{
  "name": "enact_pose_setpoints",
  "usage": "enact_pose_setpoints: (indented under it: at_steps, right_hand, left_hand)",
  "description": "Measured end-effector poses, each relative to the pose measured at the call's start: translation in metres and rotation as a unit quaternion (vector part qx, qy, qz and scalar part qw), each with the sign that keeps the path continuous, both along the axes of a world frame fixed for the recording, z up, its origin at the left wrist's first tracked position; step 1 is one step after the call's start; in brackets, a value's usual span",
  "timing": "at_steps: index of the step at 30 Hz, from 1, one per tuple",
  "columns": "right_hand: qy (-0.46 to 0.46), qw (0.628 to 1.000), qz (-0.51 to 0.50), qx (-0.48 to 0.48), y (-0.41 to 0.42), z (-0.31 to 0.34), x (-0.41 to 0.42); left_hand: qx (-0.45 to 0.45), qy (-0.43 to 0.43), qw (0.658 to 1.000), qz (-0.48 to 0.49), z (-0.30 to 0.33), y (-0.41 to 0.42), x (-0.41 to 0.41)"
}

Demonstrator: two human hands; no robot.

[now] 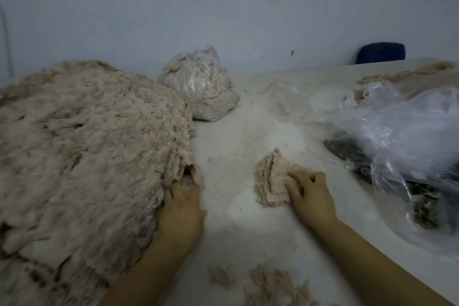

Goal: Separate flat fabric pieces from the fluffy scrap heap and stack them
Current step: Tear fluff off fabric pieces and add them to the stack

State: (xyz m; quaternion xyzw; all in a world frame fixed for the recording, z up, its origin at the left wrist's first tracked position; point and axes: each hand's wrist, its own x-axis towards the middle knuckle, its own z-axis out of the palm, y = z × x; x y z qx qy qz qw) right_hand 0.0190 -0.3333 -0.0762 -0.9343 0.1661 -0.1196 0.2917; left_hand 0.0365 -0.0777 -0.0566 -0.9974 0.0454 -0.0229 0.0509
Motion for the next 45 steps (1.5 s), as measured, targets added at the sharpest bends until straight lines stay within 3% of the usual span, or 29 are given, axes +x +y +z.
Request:
enact_pose_setpoints:
  at_steps: [3, 6, 9, 12, 16, 19, 21, 23, 25, 28, 31, 34, 36, 38, 45]
  right_hand:
    - [-0.041, 0.998, 0.009, 0.040, 0.007, 0.005, -0.003]
    - [-0.144, 0.985, 0.037, 0.084, 0.024, 0.010, -0.014]
    - [-0.084, 0.963, 0.123, 0.223, 0.054, 0.014, -0.028]
    - [0.044, 0.872, 0.181, 0.453, 0.082, 0.020, -0.041]
    - [-0.002, 0.849, 0.124, 0.513, 0.085, 0.022, -0.048]
    - [0.006, 0.778, 0.140, 0.612, 0.080, 0.025, -0.052]
    - [0.027, 0.747, 0.158, 0.645, 0.082, 0.026, -0.054]
    - [0.036, 0.761, 0.170, 0.626, 0.083, 0.025, -0.056]
    - [0.018, 0.792, 0.142, 0.593, 0.083, 0.021, -0.056]
    - [-0.009, 0.829, 0.051, 0.558, 0.076, 0.017, -0.052]
    - [0.013, 0.807, 0.115, 0.579, 0.075, 0.024, -0.057]
    - [-0.004, 0.853, 0.171, 0.494, 0.081, 0.024, -0.063]
    - [-0.052, 0.842, 0.125, 0.523, 0.082, 0.024, -0.063]
    - [-0.075, 0.816, 0.078, 0.567, 0.078, 0.025, -0.060]
    - [-0.155, 0.832, 0.025, 0.531, 0.067, 0.032, -0.055]
  left_hand:
    - [-0.051, 0.029, 0.998, -0.016, -0.007, 0.011, 0.003]
    - [-0.268, 0.007, 0.960, -0.079, -0.009, 0.014, 0.007]
    - [-0.465, 0.009, 0.880, -0.099, -0.001, -0.003, -0.010]
    - [-0.571, 0.069, 0.807, -0.139, 0.000, -0.027, -0.033]
    - [-0.748, 0.073, 0.657, -0.063, 0.006, -0.031, -0.042]
    - [-0.823, 0.160, 0.545, 0.032, 0.008, -0.028, -0.039]
    - [-0.824, 0.246, 0.510, 0.024, 0.010, -0.033, -0.043]
    - [-0.840, 0.239, 0.486, 0.028, 0.011, -0.041, -0.046]
    - [-0.847, 0.177, 0.497, 0.068, 0.010, -0.044, -0.045]
    - [-0.852, 0.150, 0.494, 0.079, 0.010, -0.043, -0.042]
    - [-0.844, 0.160, 0.506, 0.078, 0.012, -0.044, -0.045]
    - [-0.838, 0.201, 0.504, 0.065, 0.012, -0.049, -0.048]
    - [-0.847, 0.212, 0.484, 0.056, 0.011, -0.049, -0.049]
    - [-0.847, 0.200, 0.488, 0.059, 0.009, -0.045, -0.048]
    - [-0.733, 0.049, 0.672, 0.091, 0.000, -0.031, -0.041]
